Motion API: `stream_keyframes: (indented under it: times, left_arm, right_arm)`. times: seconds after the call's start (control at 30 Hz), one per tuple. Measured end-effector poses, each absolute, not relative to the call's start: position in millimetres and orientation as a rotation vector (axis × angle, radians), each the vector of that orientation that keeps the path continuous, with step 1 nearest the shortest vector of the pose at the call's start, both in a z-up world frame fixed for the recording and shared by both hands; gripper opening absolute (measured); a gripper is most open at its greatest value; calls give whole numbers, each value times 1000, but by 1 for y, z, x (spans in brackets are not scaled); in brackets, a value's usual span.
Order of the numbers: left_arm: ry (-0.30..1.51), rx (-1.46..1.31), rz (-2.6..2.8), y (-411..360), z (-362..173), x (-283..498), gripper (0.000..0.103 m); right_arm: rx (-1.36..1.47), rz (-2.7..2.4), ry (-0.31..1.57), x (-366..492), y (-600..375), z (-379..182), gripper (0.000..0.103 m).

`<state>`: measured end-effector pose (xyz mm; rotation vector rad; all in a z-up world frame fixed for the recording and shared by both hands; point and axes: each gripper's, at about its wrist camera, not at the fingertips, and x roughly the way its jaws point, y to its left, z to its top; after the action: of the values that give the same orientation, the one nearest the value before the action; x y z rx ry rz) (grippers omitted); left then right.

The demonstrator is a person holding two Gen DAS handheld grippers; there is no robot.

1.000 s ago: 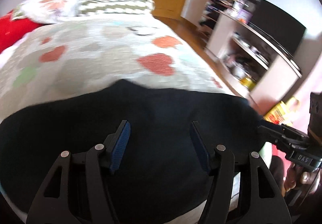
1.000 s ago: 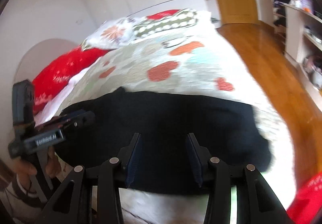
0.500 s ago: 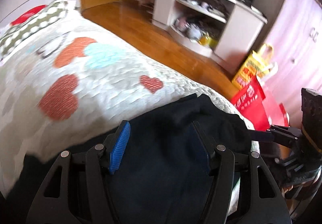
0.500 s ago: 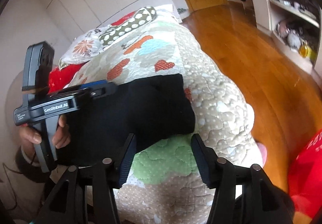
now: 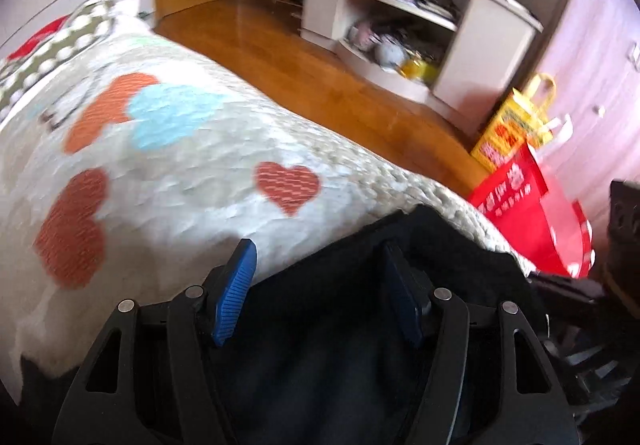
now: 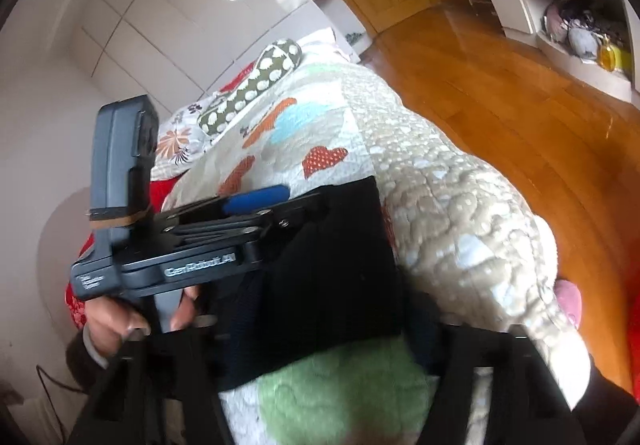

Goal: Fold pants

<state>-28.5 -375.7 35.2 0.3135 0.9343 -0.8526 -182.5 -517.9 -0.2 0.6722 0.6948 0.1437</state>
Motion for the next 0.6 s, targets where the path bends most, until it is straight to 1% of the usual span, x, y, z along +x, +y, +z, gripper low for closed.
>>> stream_keyframes:
  times: [0.03,0.1,0.27,0.37,0.43,0.47,0.5,0.6]
  left_arm:
    - [927,300,-839,-371,38,-29,64]
    - [907,239,-794,-341,56,-29,64]
    - [846,117,-681,-261,87,-37,64]
    - [822,25,-602,-202,101,-42,64]
    - [810,-39,-538,-161,107,-48,64]
    - [808,-54,-528,-153,108,-50,64]
    - [809,-77,-511,-138,107,-53,64]
    - [822,-108,-467,-112,100,-62,64]
  right_arm:
    - [677,162,696,-180,-517,1,30]
    - [656,189,686,-179,-511,13,26]
    - [564,272,610,-177,-481,57,25]
    - [478,364,576,-169,-441,85,25]
    - [428,426,578,-162,-410,91,25]
    - [408,467,594,-156,-391,89,25]
    - [389,511,628,-149,-371,83,26]
    - [321,622,843,-131,-315,49,43]
